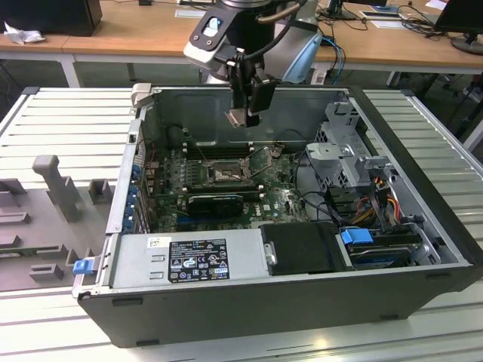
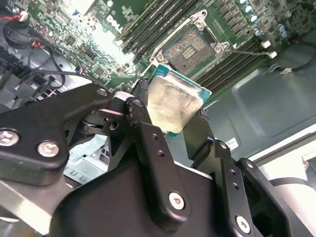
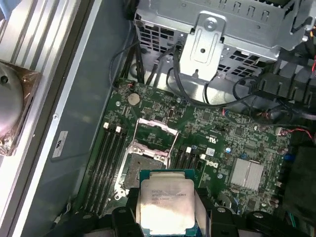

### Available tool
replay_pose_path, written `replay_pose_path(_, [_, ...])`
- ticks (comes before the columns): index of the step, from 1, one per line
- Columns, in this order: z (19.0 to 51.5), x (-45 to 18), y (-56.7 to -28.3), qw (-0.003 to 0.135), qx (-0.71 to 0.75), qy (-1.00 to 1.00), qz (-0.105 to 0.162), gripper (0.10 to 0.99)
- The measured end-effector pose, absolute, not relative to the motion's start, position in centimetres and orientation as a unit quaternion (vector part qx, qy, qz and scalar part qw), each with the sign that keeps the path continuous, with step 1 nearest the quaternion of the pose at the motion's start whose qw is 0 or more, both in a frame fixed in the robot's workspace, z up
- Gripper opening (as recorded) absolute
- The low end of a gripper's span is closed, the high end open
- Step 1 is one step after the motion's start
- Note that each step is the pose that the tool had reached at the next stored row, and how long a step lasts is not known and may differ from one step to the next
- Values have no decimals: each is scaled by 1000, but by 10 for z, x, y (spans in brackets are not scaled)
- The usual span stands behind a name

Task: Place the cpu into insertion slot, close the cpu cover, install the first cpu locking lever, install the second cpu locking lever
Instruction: 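Place the cpu into insertion slot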

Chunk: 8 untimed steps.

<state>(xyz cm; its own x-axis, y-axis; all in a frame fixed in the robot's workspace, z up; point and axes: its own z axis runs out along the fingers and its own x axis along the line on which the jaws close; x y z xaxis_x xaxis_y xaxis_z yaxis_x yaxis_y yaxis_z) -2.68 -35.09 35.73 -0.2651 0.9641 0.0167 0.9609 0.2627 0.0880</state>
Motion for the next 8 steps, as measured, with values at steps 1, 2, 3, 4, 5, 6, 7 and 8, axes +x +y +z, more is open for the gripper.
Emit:
replay_pose_path(1, [357, -27, -351, 21, 614, 788, 40, 529])
replay_pose_path(2, [357, -27, -351, 21, 621, 782, 40, 529])
replay_pose_path(3, [357, -27, -351, 21, 626, 778, 39, 529])
replay_pose_path(4, [357, -27, -351, 21, 631, 774, 39, 529])
replay_pose_path(5, [357, -27, -351, 22, 638, 769, 39, 529])
replay_pose_path(6, [357, -27, -351, 22, 643, 765, 39, 529])
replay_pose_path(7, [356, -27, -351, 23, 649, 760, 39, 529])
replay_pose_path(8, [356, -27, -351, 23, 653, 756, 38, 529])
